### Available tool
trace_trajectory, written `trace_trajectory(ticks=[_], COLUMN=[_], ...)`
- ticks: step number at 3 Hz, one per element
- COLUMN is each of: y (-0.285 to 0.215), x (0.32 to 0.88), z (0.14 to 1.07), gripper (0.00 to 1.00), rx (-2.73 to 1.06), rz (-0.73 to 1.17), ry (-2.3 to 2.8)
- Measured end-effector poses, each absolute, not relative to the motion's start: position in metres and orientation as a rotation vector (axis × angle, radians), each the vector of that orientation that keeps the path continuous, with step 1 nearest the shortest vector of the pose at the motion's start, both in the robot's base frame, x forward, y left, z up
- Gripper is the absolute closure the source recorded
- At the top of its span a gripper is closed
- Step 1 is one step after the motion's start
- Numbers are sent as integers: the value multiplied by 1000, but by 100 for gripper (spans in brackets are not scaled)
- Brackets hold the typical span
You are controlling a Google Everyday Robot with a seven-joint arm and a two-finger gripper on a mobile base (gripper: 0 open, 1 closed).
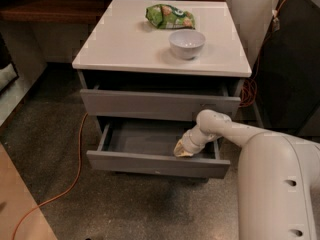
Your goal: Open middle drawer
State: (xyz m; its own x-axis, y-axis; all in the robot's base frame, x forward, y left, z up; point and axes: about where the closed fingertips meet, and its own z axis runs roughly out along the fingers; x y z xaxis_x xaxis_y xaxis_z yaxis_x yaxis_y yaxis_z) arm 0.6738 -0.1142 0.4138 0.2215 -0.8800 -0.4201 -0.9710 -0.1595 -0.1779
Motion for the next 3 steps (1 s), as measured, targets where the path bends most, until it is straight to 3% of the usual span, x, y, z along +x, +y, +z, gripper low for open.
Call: trace_trajectory(ticks=[3], y=[-110], x=[608], z=[396], gripper=[100], rx=[-2020], rz=[322], ry=[1786])
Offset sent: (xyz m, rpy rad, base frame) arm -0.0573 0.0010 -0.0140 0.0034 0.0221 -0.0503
